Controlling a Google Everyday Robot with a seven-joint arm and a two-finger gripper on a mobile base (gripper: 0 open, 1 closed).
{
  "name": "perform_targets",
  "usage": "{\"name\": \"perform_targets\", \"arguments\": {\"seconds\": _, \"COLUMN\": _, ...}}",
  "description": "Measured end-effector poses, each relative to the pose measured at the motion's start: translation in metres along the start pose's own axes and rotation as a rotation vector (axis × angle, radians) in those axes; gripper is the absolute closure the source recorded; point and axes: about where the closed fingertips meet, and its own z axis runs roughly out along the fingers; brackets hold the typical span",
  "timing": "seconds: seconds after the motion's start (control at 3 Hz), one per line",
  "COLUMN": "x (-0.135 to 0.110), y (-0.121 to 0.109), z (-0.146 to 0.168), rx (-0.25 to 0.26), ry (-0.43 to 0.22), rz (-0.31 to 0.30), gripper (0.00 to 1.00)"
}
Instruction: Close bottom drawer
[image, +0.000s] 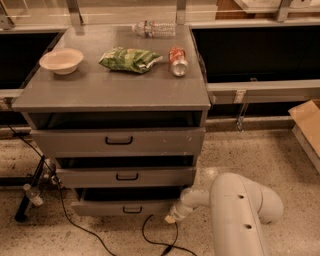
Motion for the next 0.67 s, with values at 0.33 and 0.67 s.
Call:
{"name": "perform_targets", "arguments": {"seconds": 0.33, "x": -0.0222, "y": -0.0066, "z": -0.0017, "rx": 0.028, "ry": -0.022, "rz": -0.029, "gripper": 1.00}}
{"name": "perform_targets", "arguments": {"seconds": 0.67, "x": -0.0314, "y": -0.0092, "z": -0.0014, "rx": 0.032, "ry": -0.035, "rz": -0.038, "gripper": 1.00}}
